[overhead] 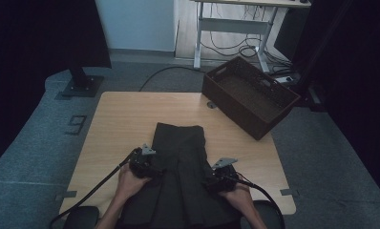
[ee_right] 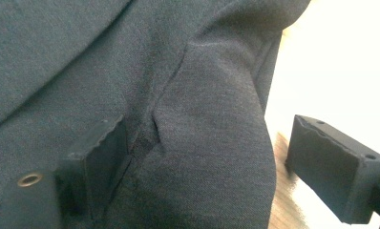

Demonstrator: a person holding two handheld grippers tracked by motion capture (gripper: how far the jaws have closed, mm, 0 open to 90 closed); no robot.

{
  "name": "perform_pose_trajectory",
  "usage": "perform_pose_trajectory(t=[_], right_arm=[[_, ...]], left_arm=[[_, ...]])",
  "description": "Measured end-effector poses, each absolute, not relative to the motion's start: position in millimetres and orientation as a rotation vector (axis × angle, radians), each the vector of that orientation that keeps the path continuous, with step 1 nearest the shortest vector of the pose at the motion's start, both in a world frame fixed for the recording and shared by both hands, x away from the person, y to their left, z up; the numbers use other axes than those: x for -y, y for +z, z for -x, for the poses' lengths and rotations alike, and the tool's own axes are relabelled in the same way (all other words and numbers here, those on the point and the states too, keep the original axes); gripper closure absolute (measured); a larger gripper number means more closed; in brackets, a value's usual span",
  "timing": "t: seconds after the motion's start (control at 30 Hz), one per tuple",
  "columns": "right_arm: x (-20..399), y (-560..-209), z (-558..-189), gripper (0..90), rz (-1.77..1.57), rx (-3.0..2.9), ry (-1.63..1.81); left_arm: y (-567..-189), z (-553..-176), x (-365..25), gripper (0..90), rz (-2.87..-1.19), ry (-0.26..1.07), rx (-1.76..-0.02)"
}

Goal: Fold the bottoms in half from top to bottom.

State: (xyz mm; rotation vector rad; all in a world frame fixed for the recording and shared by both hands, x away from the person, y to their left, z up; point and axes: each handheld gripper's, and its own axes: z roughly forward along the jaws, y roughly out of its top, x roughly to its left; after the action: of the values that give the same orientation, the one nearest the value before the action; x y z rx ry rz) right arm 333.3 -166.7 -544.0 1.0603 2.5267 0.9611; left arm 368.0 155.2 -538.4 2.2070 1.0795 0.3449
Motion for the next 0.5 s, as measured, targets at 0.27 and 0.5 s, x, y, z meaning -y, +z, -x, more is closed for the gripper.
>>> perform_pose_trajectory(t=[0.27,0.5], right_arm=[[167,-541,-335,14.5,-1.035,-2.548,0.943],[177,-521,-347,14.0,-1.053,-2.48,1.006]], left_arm=[[-546,-369,-157,0.0,-2.221,0.33,-1.06],[-548,-368,-158,0.0,-2.204,0.336,-1.048]])
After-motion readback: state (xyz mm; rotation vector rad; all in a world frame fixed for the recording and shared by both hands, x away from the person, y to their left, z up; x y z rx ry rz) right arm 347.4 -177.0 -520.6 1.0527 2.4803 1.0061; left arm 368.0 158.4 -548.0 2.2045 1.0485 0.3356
